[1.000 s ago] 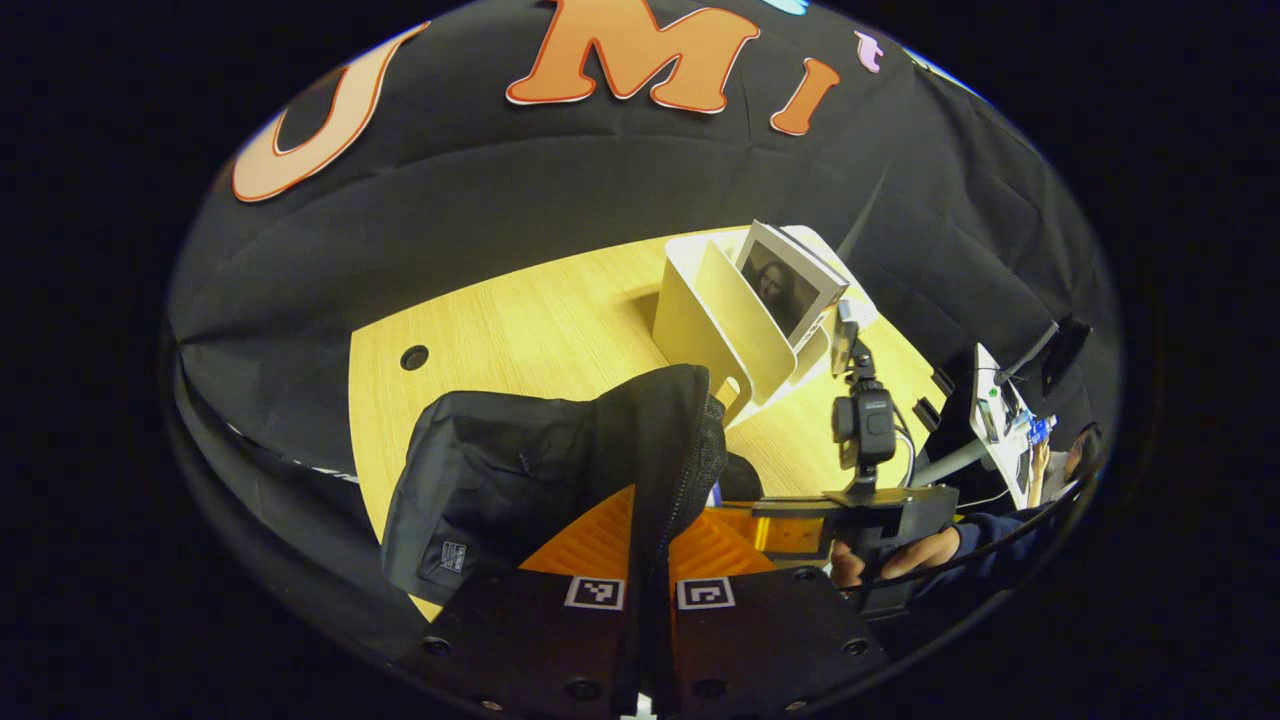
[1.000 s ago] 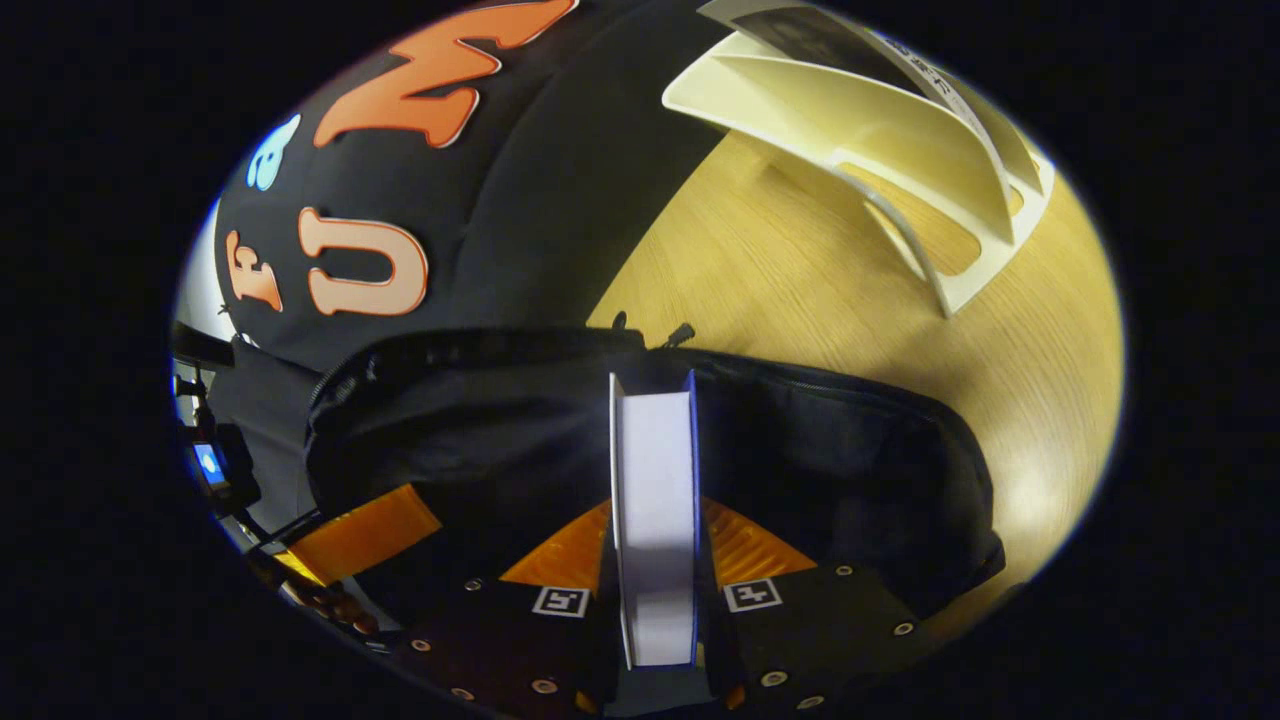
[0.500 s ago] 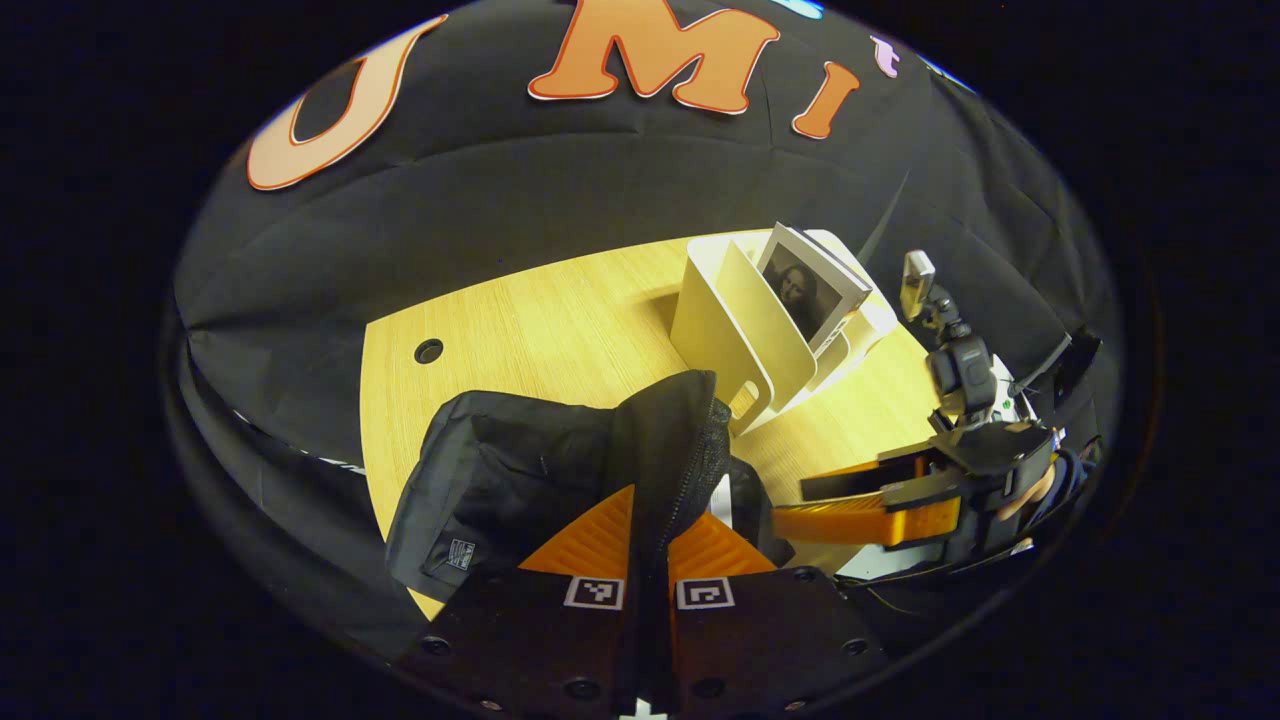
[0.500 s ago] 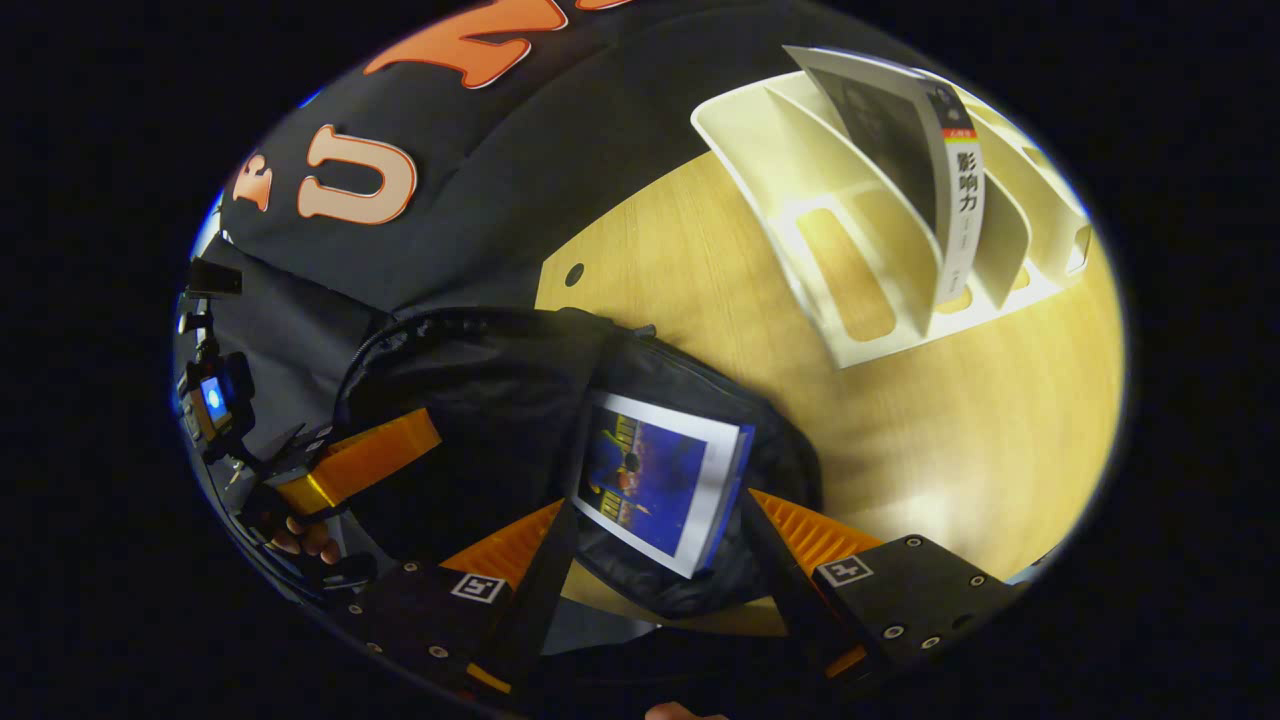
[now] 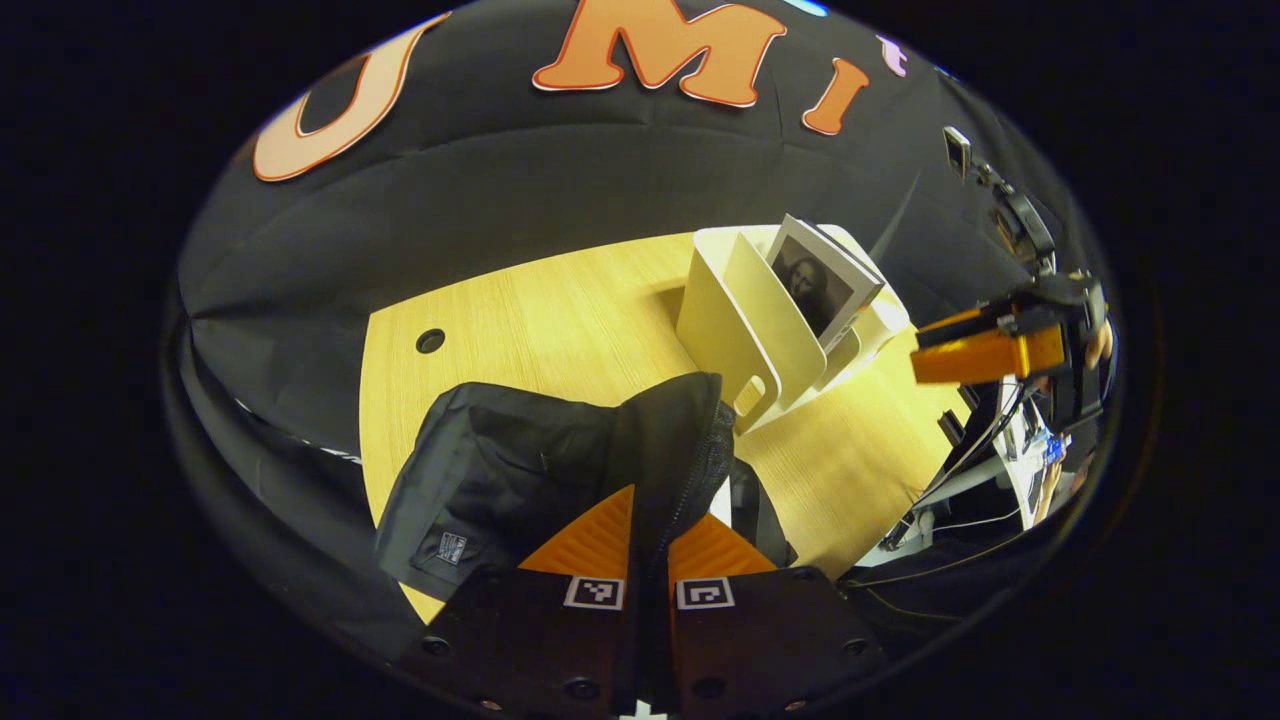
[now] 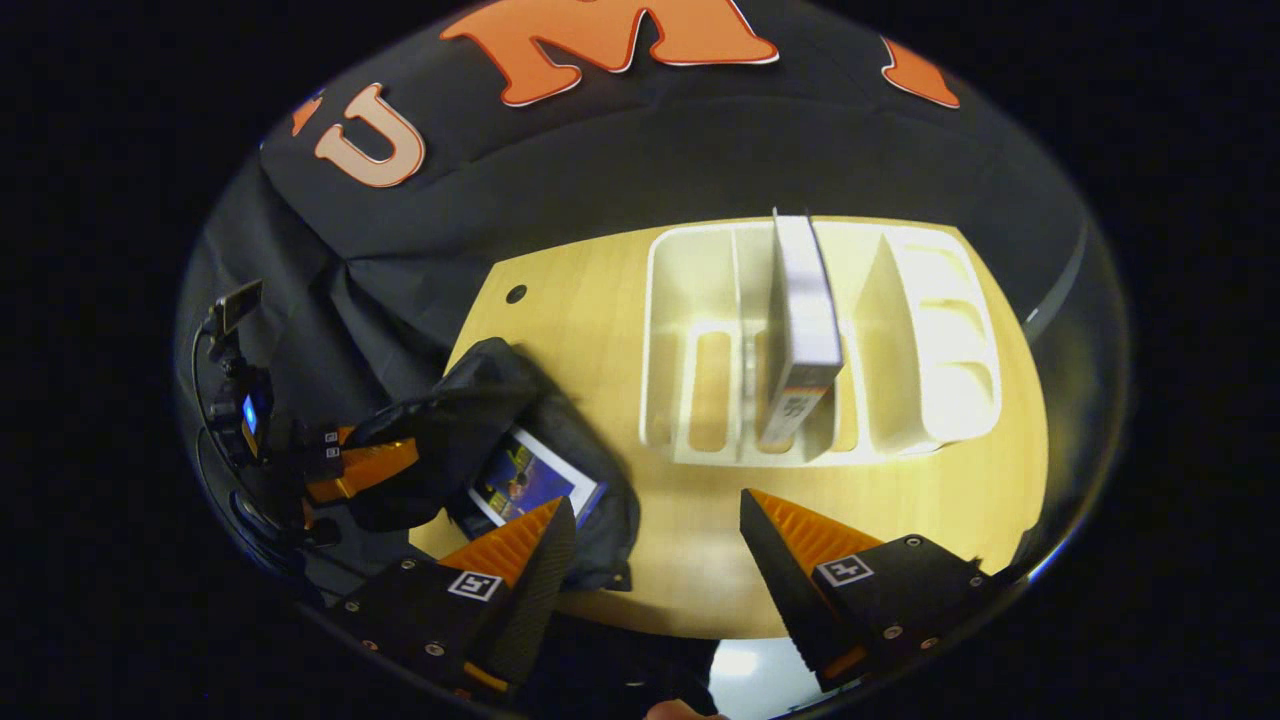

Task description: Open the schoolbag, grab two books from the bookshelf and put them into the schoolbag.

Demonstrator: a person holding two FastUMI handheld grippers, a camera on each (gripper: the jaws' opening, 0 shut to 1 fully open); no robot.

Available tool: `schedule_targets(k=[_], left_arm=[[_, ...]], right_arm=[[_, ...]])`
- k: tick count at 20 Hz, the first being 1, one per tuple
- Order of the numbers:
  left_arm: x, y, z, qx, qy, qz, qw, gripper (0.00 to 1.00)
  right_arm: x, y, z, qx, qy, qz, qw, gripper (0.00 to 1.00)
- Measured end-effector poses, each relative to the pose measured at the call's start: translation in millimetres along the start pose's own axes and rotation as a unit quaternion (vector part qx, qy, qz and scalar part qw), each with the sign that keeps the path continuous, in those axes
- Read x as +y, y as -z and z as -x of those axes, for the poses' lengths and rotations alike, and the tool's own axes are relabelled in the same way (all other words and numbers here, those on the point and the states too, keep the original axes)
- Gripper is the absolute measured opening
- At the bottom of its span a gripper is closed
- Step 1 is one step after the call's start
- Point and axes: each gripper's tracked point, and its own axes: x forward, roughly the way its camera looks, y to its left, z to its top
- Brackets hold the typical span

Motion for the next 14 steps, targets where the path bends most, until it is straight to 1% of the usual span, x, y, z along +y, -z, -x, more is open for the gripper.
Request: schedule_targets(k=[2, 5, 7, 10, 12, 14], left_arm=[[1.7, 1.7, -2.1, -0.001, -0.009, 0.015, 1.0, 0.05], [3.8, 5.3, -6.1, 0.003, -0.021, 0.037, 0.999, 0.05], [4.0, 6.0, -7.5, 0.007, -0.031, 0.05, 0.998, 0.05], [3.7, 6.4, -8.8, 0.014, -0.046, 0.065, 0.997, 0.05], [2.5, 8.1, -11.5, 0.019, -0.054, 0.078, 0.995, 0.05], [1.0, 8.7, -13.7, 0.024, -0.061, 0.088, 0.994, 0.05]], right_arm=[[-27.1, -30.4, -0.6, 0.004, 0.025, 0.006, 1.0, 0.98], [-54.0, -70.9, -16.5, 0.013, 0.045, 0.03, 0.998, 0.98], [-63.2, -88.9, -33.5, 0.031, 0.048, 0.032, 0.998, 0.98], [-75.3, -104.0, -65.2, 0.06, 0.05, 0.015, 0.997, 0.97], [-81.1, -105.1, -86.2, 0.078, 0.053, 0.013, 0.995, 0.92], [-84.5, -103.9, -99.4, 0.095, 0.055, 0.015, 0.994, 0.82]])
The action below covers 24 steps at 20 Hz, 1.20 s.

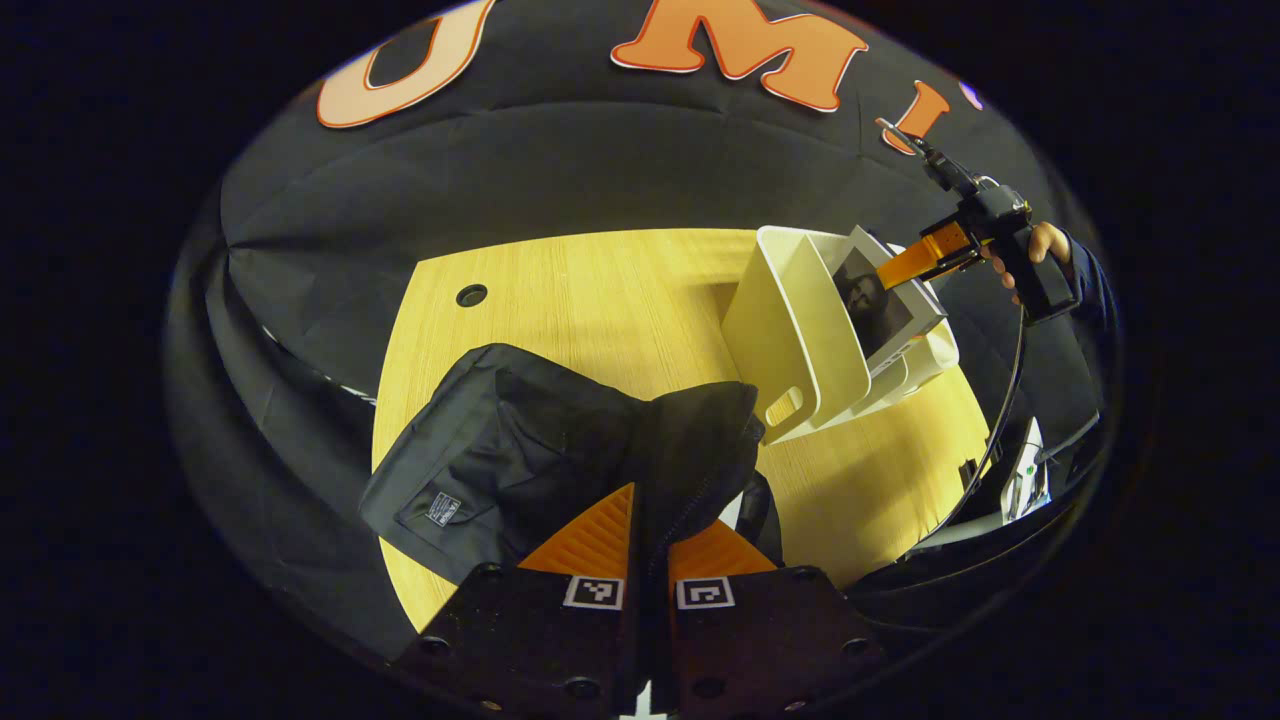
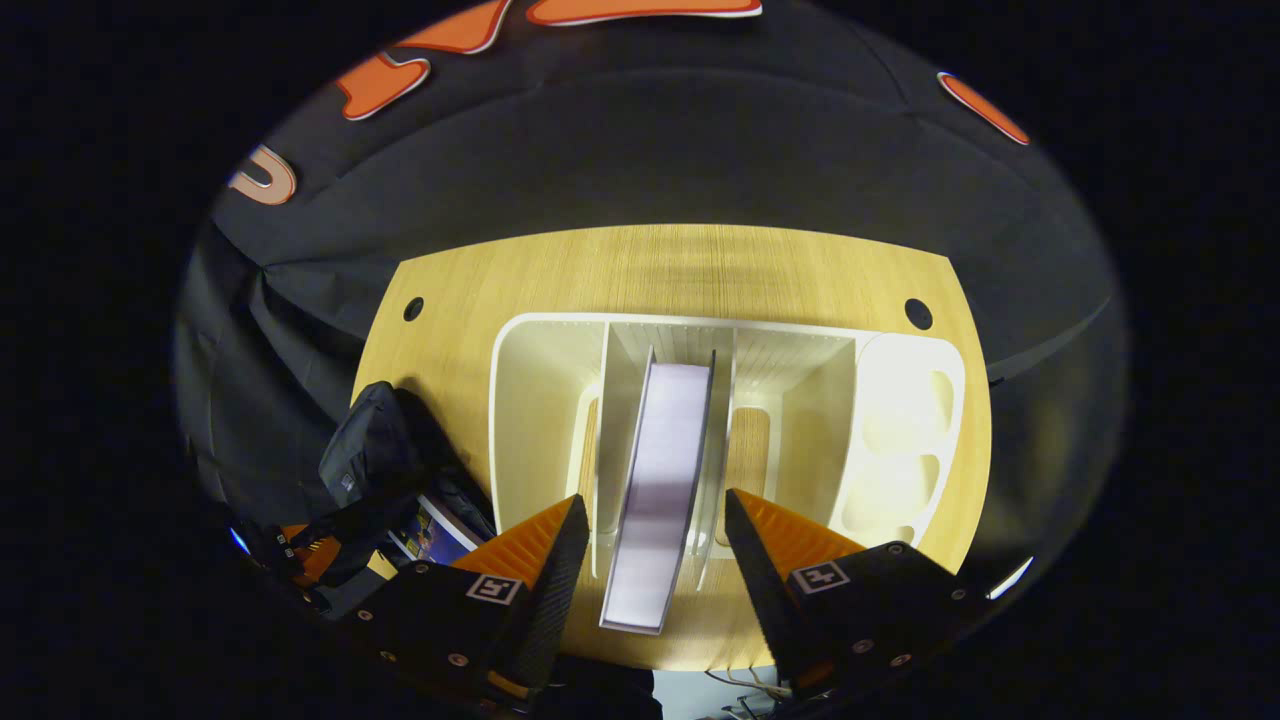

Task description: Open the schoolbag, grab two books from the bookshelf and put them into the schoolbag.

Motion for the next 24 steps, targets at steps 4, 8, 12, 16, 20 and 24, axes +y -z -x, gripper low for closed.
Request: schedule_targets(k=[4, 8, 12, 16, 20, 24], left_arm=[[-4.5, -1.4, -1.3, 0.006, -0.013, 0.008, 1.0, 0.05], [-6.7, -4.2, -2.0, 0.008, -0.021, 0.006, 1.0, 0.05], [-9.6, -4.5, -0.6, 0.004, -0.009, -0.005, 1.0, 0.05], [-7.9, -2.9, 0.7, 0.001, 0.016, -0.025, 1.0, 0.05], [-2.9, -2.3, 3.5, -0.004, 0.037, -0.081, 0.996, 0.05], [-4.5, 0.4, 5.5, -0.011, 0.066, -0.123, 0.99, 0.05]], right_arm=[[-4.4, 0.3, -14.2, 0.025, 0.01, -0.015, 1.0, 0.57], [-12.2, 4.4, -9.6, 0.031, 0.02, -0.034, 0.999, 0.37], [-11.7, 18.8, 17.8, 0.009, 0.036, -0.037, 0.999, 0.35], [0.4, 47.1, 51.9, -0.018, 0.046, -0.059, 0.997, 0.34], [16.5, 90.6, 86.0, -0.038, 0.055, -0.092, 0.993, 0.34], [31.9, 139.1, 111.3, -0.05, 0.072, -0.135, 0.987, 0.34]])
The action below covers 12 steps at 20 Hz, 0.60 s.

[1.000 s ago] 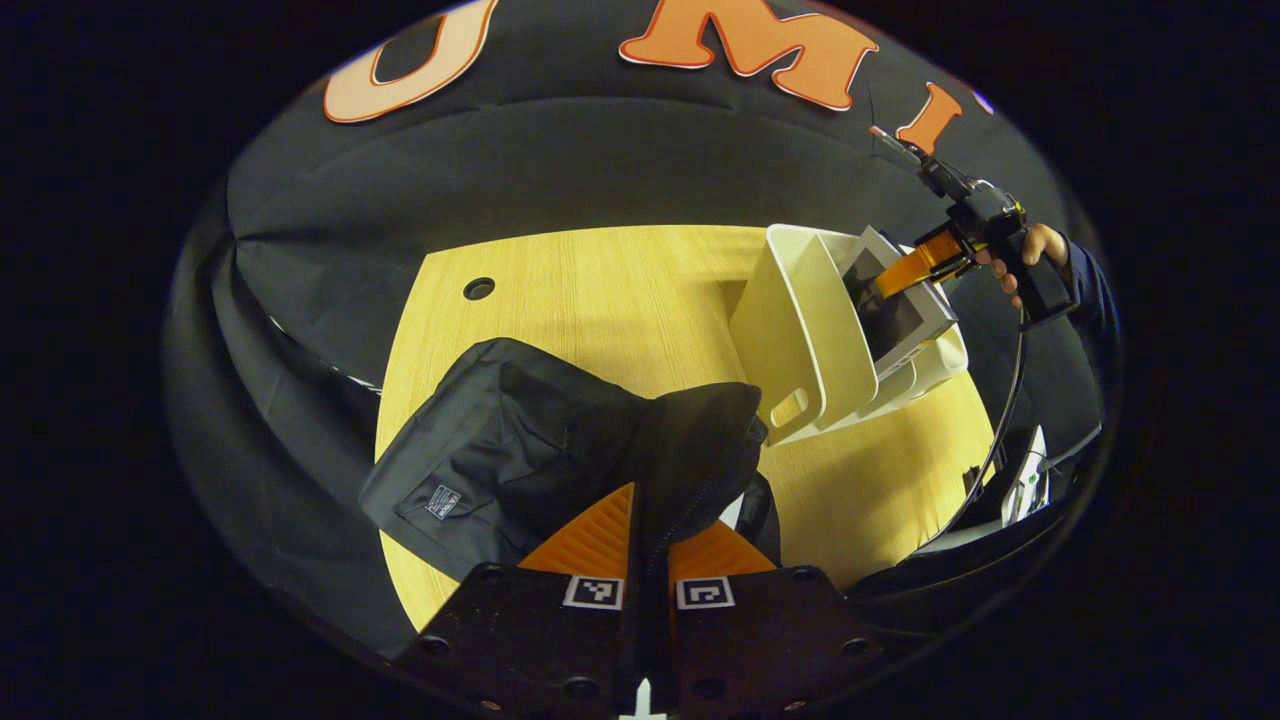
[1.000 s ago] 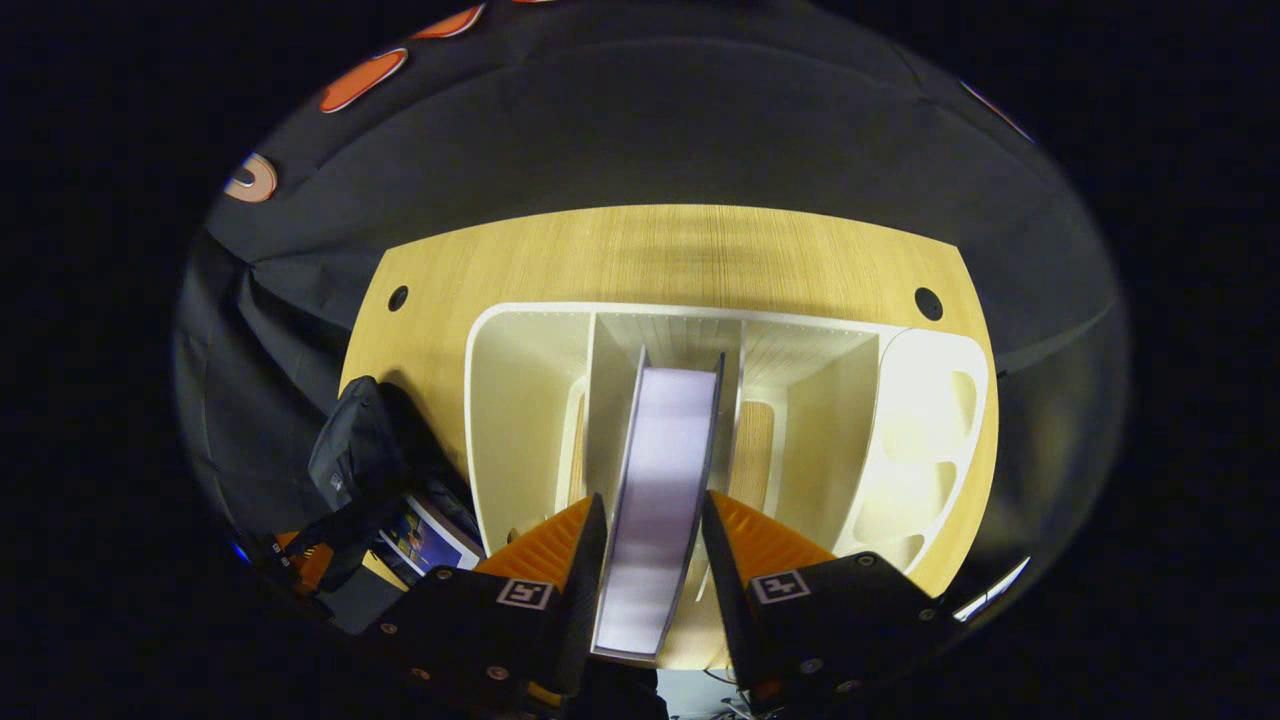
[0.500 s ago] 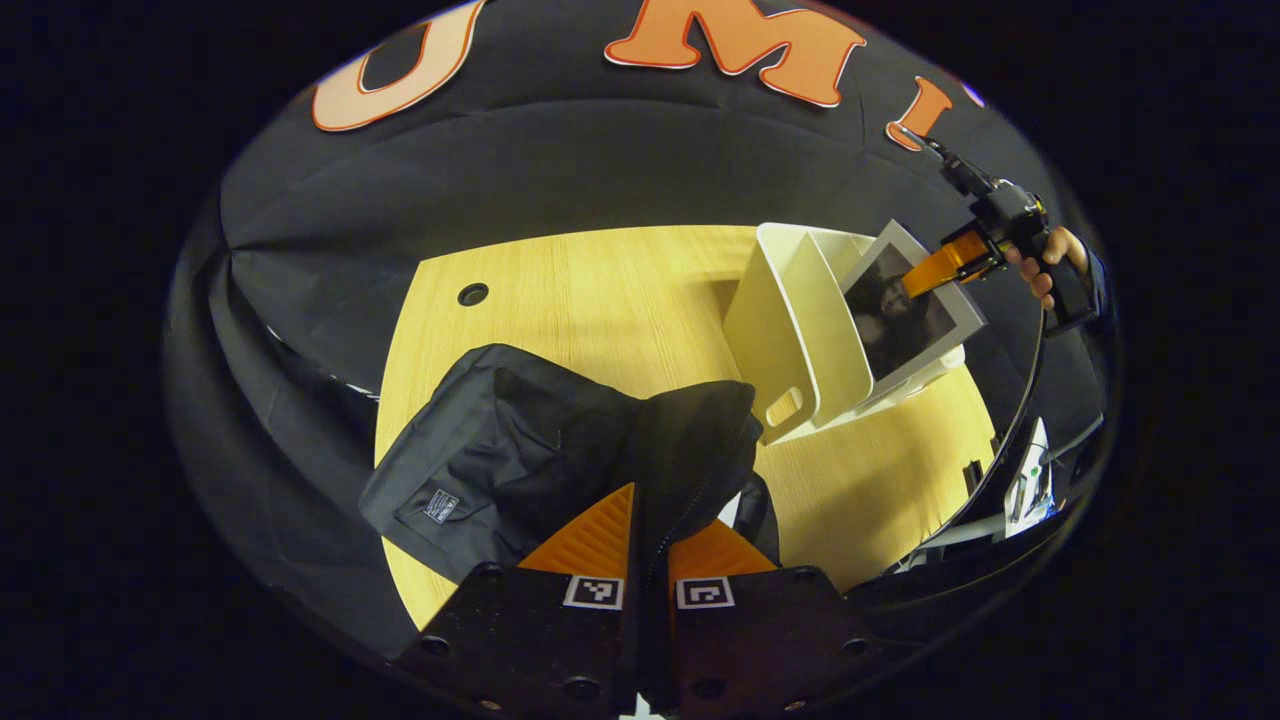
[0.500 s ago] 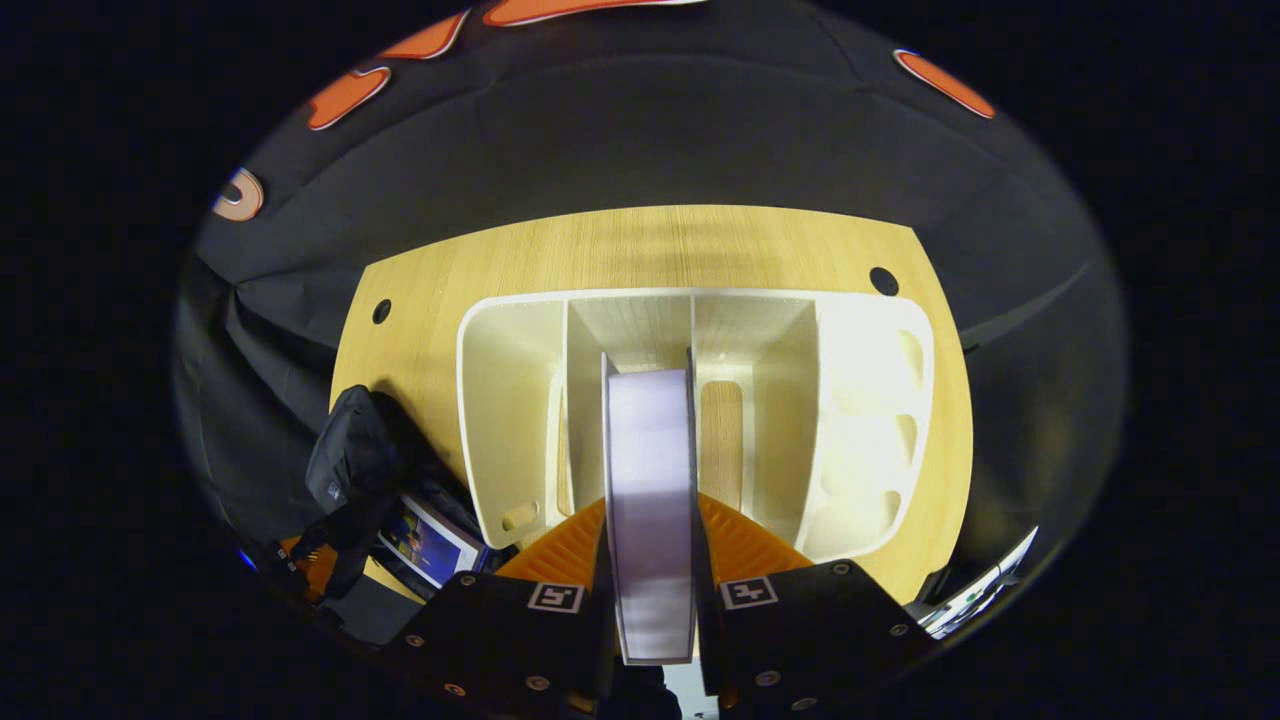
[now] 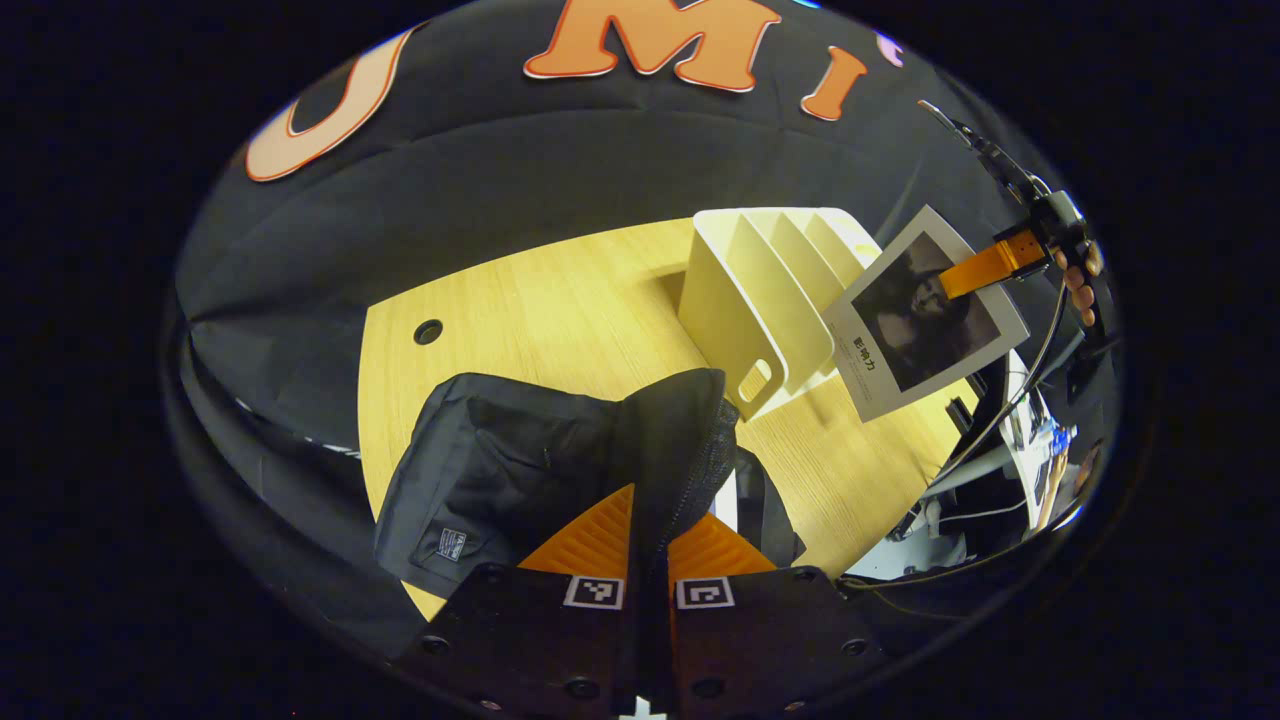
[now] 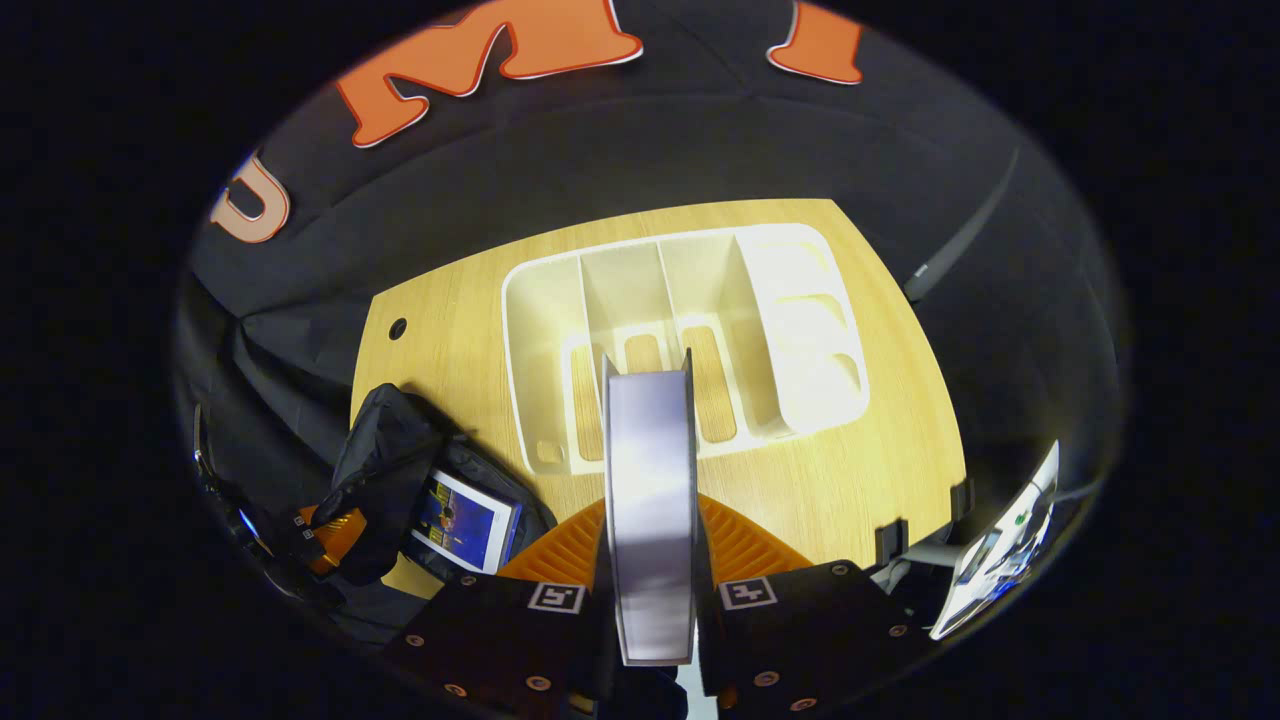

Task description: Open the schoolbag, grab two books from the bookshelf and put them into the schoolbag.

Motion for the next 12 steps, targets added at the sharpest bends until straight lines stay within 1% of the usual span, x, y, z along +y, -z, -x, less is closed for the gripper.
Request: schedule_targets(k=[3, 8, 9, 12], left_arm=[[3.0, 2.4, 2.6, -0.006, 0.016, -0.018, 1.0, 0.05], [5.4, 3.4, 10.1, -0.018, 0.045, -0.048, 0.998, 0.05], [5.5, 2.8, 9.8, -0.02, 0.054, -0.052, 0.997, 0.05], [12.9, 1.3, 14.5, -0.022, 0.065, -0.064, 0.996, 0.05]], right_arm=[[5.4, 32.9, 18.0, -0.006, -0.002, -0.04, 0.999, 0.34], [35.2, 74.7, 34.2, -0.023, -0.038, -0.097, 0.994, 0.34], [43.2, 81.7, 35.1, -0.028, -0.047, -0.109, 0.992, 0.34], [73.9, 97.8, 41.2, -0.043, -0.091, -0.132, 0.986, 0.34]])
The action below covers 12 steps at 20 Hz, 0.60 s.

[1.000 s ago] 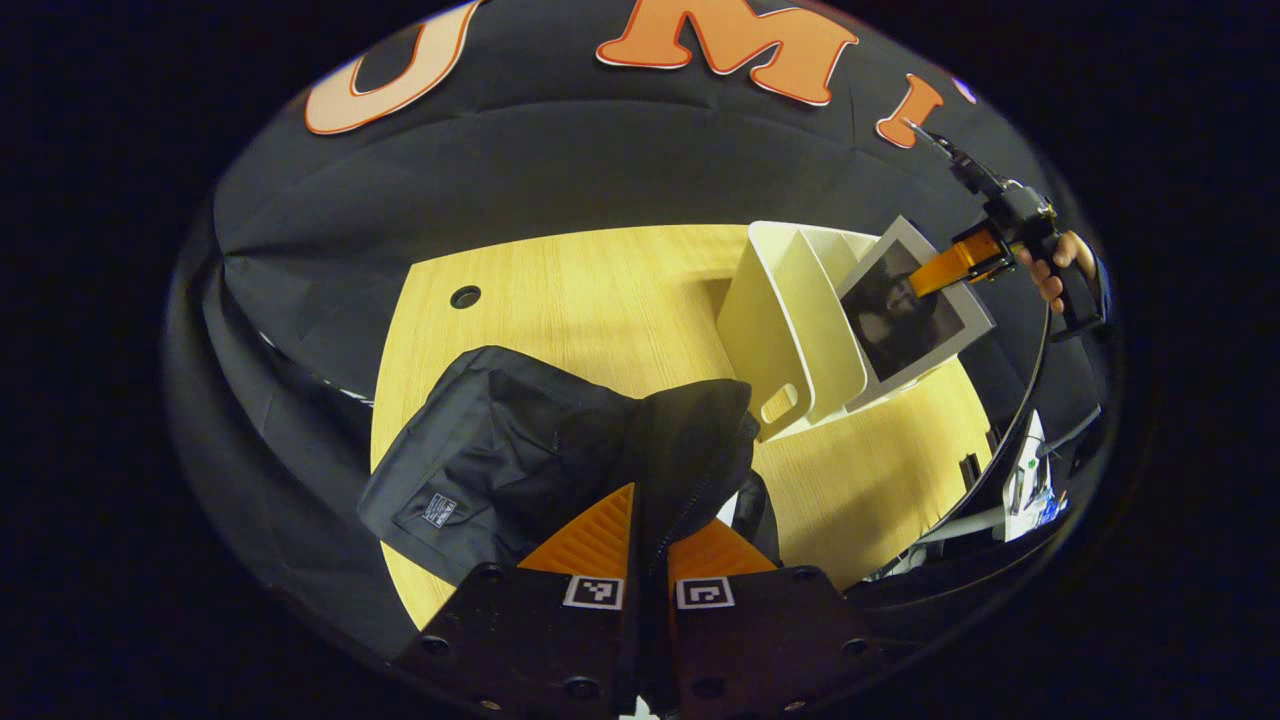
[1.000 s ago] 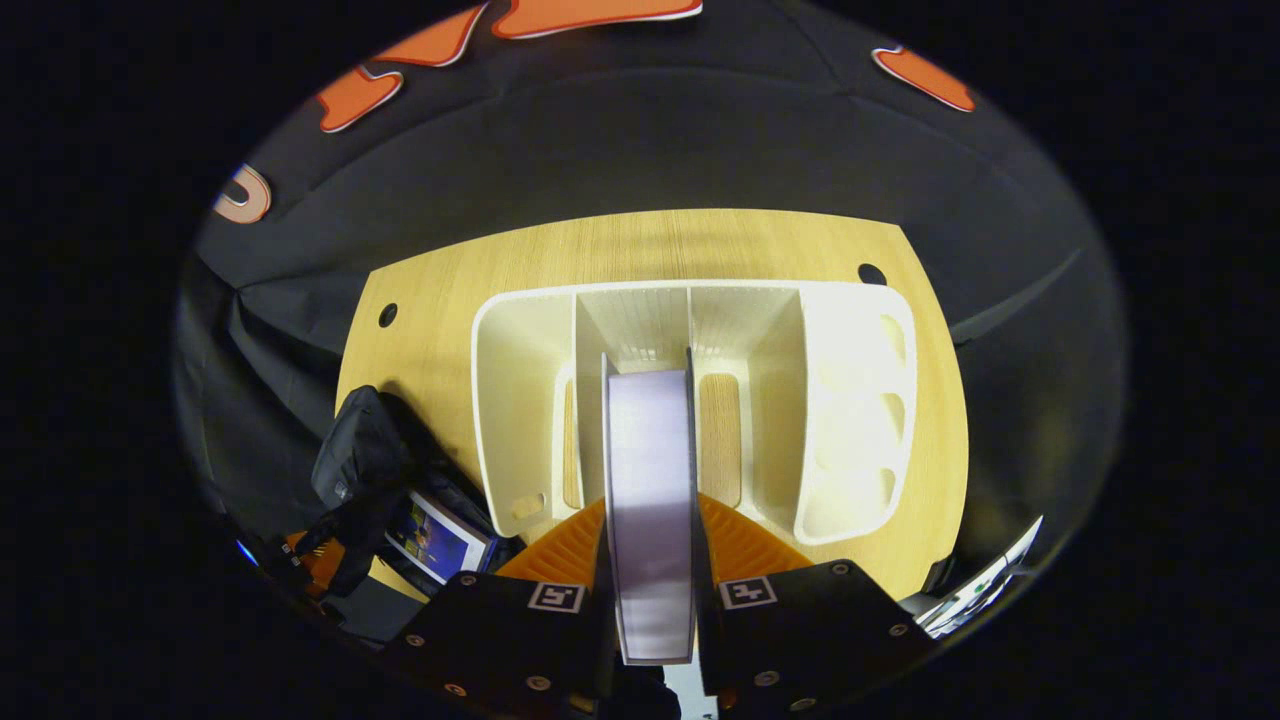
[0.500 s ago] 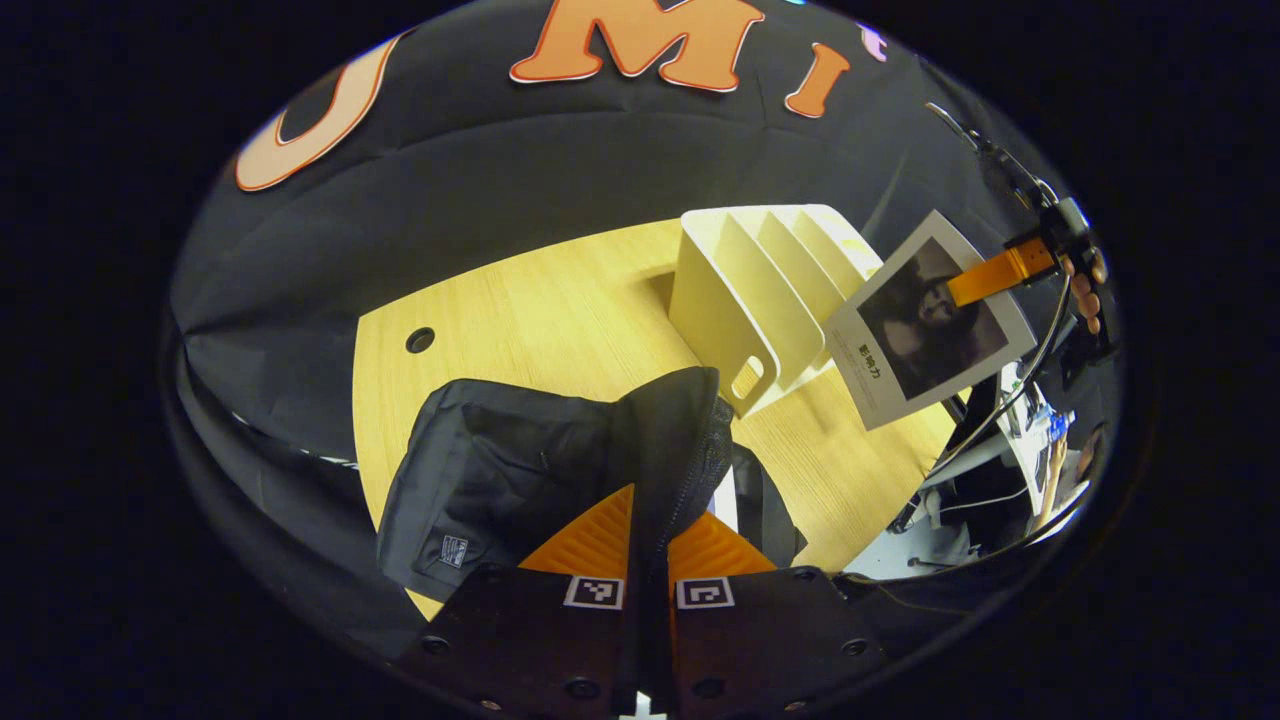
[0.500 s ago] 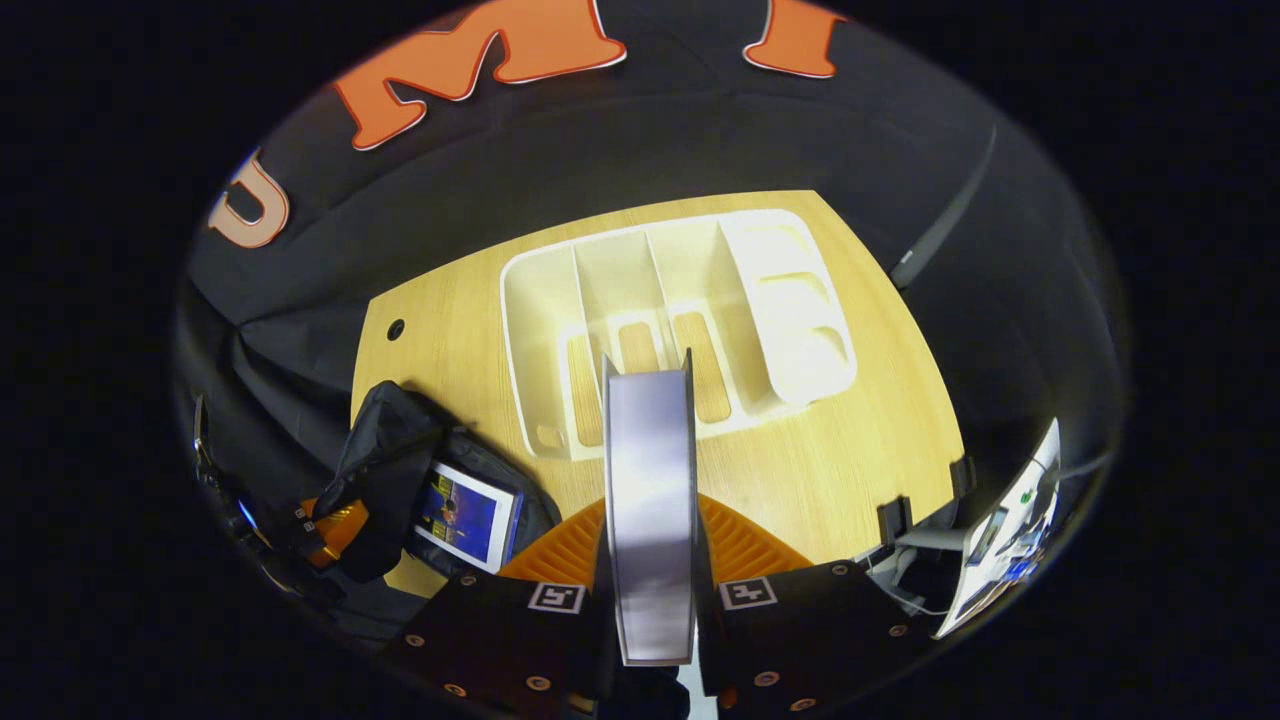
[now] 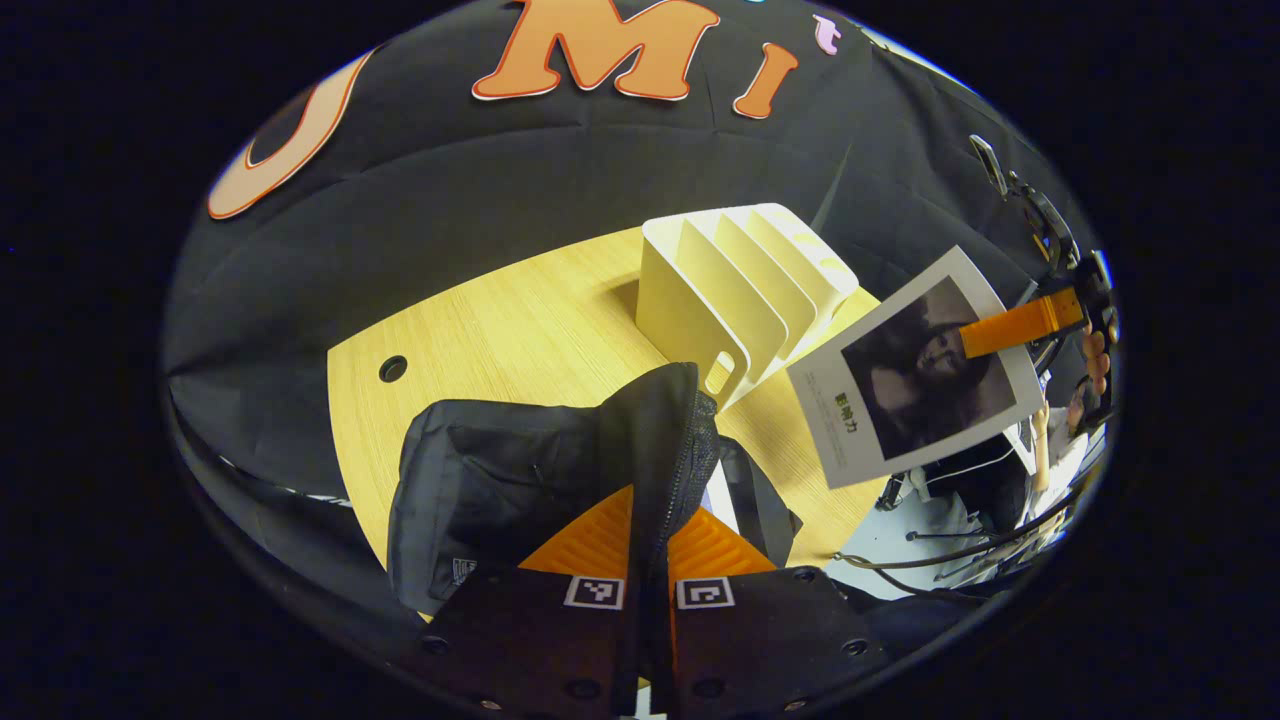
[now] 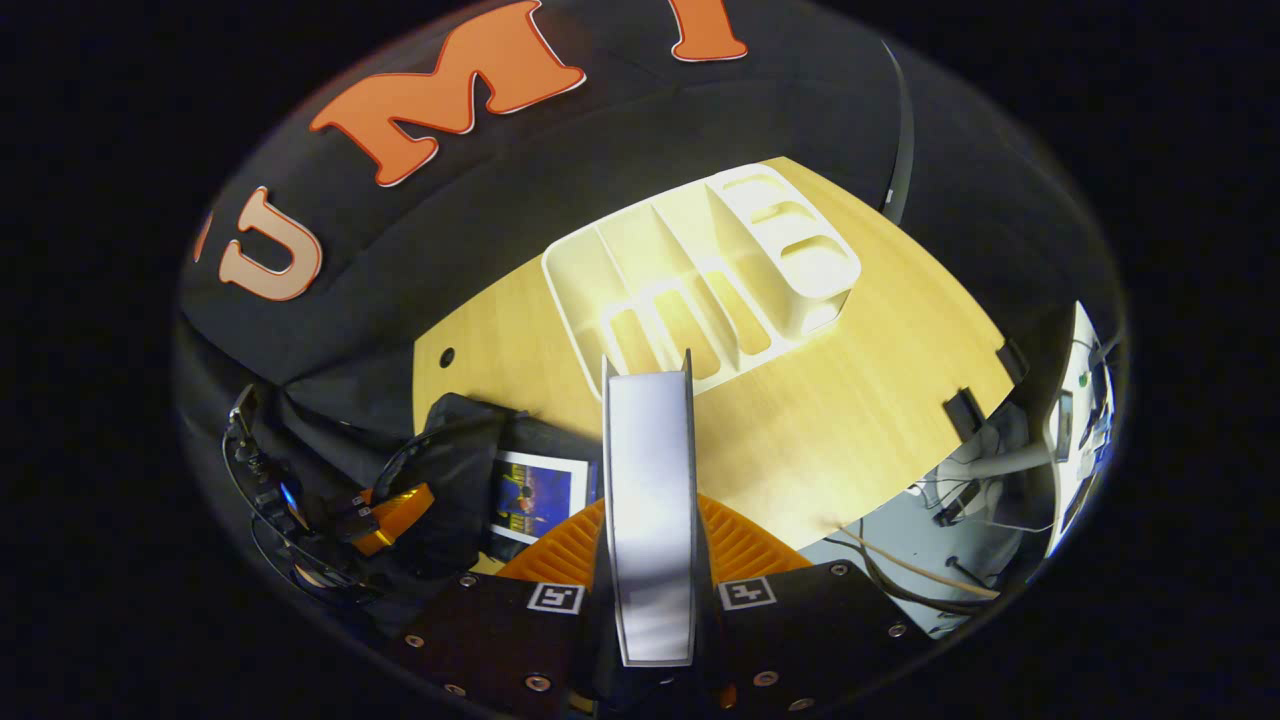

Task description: Open the schoolbag, grab two books from the bookshelf and put them into the schoolbag.

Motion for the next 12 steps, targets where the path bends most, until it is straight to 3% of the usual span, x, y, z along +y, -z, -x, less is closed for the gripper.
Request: schedule_targets(k=[7, 12], left_arm=[[11.1, -8.2, 8.4, -0.014, 0.022, -0.001, 1.0, 0.05], [15.7, -8.8, 9.4, -0.016, 0.032, 0.003, 0.999, 0.05]], right_arm=[[52.3, 27.9, -11.2, -0.019, -0.107, -0.034, 0.993, 0.34], [85.5, 48.9, -56.5, 0.0, -0.179, -0.067, 0.982, 0.34]])
